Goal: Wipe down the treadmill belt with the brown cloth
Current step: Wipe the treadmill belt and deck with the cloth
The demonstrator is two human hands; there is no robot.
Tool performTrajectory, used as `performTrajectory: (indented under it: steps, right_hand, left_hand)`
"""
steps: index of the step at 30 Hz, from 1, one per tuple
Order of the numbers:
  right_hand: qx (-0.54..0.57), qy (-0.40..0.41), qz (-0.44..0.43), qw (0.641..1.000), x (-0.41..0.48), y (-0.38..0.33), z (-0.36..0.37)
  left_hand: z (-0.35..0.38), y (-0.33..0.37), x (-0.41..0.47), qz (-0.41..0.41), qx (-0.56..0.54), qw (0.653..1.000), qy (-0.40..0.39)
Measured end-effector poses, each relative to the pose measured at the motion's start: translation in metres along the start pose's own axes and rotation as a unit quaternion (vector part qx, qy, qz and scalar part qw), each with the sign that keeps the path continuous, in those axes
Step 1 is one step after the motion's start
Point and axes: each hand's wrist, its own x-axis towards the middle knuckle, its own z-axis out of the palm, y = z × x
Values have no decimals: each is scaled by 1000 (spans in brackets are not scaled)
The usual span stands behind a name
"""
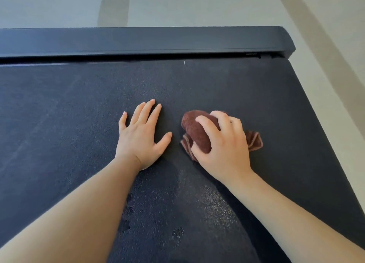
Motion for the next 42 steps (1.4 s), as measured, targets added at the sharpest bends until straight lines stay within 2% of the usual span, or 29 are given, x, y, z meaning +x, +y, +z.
performTrajectory:
  steps: [10,17,22,28,36,42]
  right_hand:
    - [-9,-3,38,999,-45,-30,-11]
    - [17,-35,-63,997,-84,-58,-12]
    - [36,-35,-31,998,-44,-66,2]
    - [3,-6,16,1000,26,-75,35]
    - [-2,9,55,998,137,-71,69]
    - [-12,8,90,996,189,-70,82]
  left_hand:
    - [-2,0,-2,13,-10,1000,6]
    - [-16,-49,-54,78,7,997,-30]
    - [-24,-76,-44,4,14,1000,-21]
    - [-16,-80,-37,-12,19,1000,2]
    - [-17,-80,-36,-12,14,1000,-4]
    - [-19,-79,-35,-17,7,1000,-10]
